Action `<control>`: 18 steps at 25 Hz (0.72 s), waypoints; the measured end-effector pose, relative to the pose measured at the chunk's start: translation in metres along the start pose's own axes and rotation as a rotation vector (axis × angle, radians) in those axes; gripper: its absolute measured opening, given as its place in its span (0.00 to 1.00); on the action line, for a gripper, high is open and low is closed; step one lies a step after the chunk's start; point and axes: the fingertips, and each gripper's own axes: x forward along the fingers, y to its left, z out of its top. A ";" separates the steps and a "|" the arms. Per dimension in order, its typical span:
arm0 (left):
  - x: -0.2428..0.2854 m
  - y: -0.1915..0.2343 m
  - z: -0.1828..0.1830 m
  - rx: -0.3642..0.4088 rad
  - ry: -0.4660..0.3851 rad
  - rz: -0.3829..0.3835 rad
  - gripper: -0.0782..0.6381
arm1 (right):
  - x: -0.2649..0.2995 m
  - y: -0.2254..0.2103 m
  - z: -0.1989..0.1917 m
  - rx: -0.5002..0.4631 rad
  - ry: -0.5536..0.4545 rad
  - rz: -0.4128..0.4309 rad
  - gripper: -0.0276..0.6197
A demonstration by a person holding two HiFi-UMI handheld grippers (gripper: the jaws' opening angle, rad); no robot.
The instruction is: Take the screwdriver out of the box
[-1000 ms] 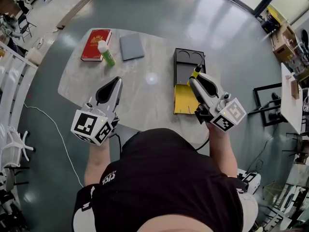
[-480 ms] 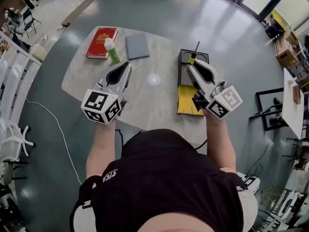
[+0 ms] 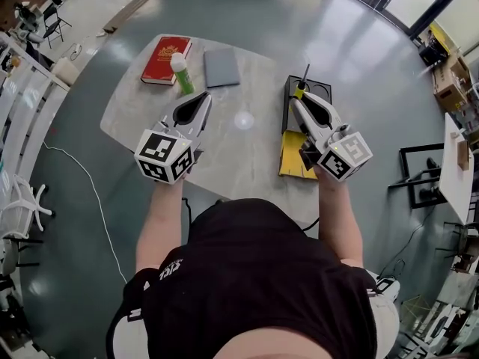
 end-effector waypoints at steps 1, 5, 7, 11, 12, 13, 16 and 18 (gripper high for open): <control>-0.001 -0.001 -0.001 0.001 0.002 -0.002 0.11 | 0.001 0.001 -0.002 0.004 0.003 0.003 0.17; -0.005 -0.005 -0.002 0.007 0.003 -0.010 0.11 | 0.001 0.007 -0.011 0.022 0.014 0.014 0.17; -0.005 -0.007 -0.001 0.010 0.001 -0.013 0.11 | 0.001 0.010 -0.015 0.036 0.016 0.017 0.17; -0.004 -0.010 0.000 0.013 -0.001 -0.022 0.11 | -0.001 0.012 -0.022 0.050 0.024 0.016 0.17; -0.004 -0.010 -0.001 0.013 -0.002 -0.024 0.11 | -0.002 0.013 -0.023 0.049 0.029 0.015 0.17; -0.003 -0.011 -0.001 0.013 -0.002 -0.027 0.11 | -0.002 0.013 -0.023 0.048 0.031 0.016 0.17; -0.001 -0.015 0.000 0.016 -0.005 -0.033 0.11 | -0.003 0.013 -0.024 0.048 0.034 0.017 0.17; -0.001 -0.018 0.000 0.019 -0.006 -0.037 0.11 | -0.005 0.013 -0.025 0.048 0.036 0.017 0.17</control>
